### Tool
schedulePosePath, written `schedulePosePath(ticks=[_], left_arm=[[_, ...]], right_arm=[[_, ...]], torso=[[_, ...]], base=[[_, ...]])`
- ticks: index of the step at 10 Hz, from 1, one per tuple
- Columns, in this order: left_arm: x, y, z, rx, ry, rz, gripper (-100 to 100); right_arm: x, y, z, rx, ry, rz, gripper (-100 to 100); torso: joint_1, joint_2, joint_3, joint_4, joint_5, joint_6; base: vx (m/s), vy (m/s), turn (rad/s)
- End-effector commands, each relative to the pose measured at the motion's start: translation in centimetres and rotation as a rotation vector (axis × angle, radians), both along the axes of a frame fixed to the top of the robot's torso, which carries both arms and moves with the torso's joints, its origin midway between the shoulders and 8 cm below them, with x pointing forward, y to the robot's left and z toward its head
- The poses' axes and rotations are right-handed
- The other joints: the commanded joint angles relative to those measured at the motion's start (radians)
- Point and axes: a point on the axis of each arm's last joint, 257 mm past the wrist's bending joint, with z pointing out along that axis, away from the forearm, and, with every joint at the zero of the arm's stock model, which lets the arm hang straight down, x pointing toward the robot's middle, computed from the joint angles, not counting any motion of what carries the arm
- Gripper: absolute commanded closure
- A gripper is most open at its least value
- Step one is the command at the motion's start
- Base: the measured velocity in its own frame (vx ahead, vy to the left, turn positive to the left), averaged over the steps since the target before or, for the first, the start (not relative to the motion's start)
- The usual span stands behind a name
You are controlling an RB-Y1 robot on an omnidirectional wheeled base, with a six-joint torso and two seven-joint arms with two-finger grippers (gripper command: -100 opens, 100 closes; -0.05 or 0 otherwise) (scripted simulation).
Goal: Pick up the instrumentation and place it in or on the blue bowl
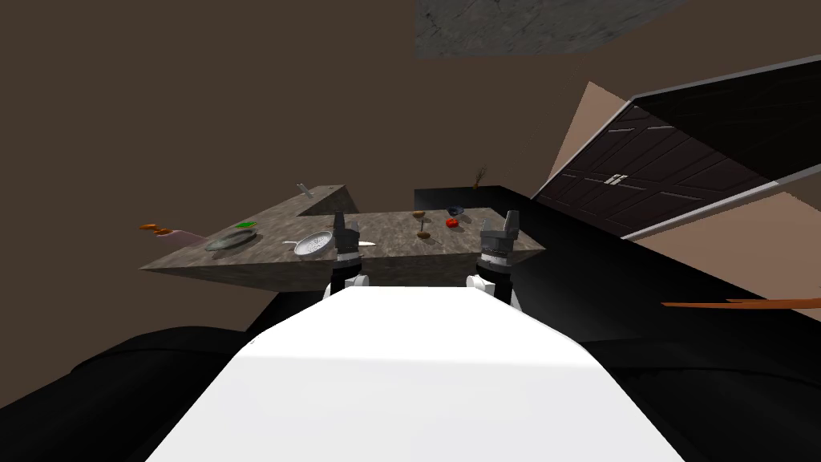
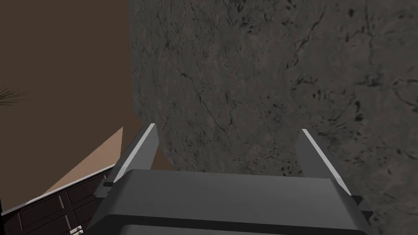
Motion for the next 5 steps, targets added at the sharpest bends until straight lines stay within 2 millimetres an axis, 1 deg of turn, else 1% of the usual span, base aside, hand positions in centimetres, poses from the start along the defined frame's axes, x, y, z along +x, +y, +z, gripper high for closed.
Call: schedulePosePath(ticks=[1, 5], left_arm=[[0.0, 0.0, 0.0, 0.000, 0.000, 0.000, 0], [0.0, 0.0, 0.0, 0.000, 0.000, 0.000, 0]], right_arm=[[0.5, 0.1, -0.2, -0.064, 0.021, -0.008, -100], [1.8, -0.6, -1.2, -0.210, 0.074, -0.072, -100]], torso=[[0.000, 0.000, 0.000, 0.000, 0.000, 0.000], [0.003, 0.004, 0.002, 0.001, 0.001, 0.000]], base=[[-0.025, 0.015, 0.006], [-0.062, 0.042, 0.001]])
